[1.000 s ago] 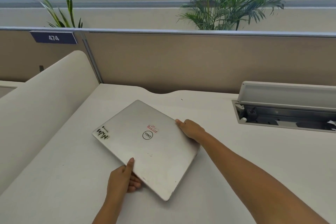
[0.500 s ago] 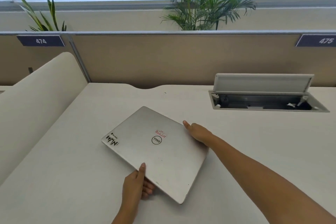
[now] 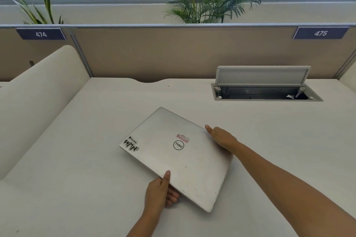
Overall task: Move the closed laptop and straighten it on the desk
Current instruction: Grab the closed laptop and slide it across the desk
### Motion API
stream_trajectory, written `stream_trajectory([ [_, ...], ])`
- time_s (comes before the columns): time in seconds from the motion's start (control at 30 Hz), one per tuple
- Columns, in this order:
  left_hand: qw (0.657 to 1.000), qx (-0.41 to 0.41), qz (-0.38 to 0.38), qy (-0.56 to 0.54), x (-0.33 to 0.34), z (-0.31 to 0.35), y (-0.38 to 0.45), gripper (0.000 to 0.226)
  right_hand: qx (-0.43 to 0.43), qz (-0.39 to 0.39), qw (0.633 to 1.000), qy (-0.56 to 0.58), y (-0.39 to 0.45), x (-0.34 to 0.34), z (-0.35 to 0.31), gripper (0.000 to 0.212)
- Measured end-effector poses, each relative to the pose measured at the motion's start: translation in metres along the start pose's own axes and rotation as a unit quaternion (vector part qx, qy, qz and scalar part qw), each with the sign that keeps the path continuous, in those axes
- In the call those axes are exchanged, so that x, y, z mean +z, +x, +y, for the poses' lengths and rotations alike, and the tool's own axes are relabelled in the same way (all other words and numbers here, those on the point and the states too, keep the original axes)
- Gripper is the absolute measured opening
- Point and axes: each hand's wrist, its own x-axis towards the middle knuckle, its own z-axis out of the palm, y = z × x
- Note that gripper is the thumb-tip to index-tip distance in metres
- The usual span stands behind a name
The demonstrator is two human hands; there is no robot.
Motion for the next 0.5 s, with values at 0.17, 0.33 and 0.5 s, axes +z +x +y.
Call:
stream_trajectory([
  [0.17,1.0,-0.012,-0.027,0.007,0.003,-0.006,-0.011,0.045,0.008,0.016,1.0,0.022,-0.016,0.001,0.012,0.084],
  [0.33,0.998,-0.029,-0.049,0.018,0.003,-0.01,-0.017,0.046,0.013,0.027,0.999,0.031,-0.024,0.002,0.016,0.086],
  [0.5,0.996,-0.052,-0.064,0.015,-0.001,-0.007,-0.019,0.045,0.004,0.031,0.999,0.036,-0.026,0.004,0.017,0.079],
])
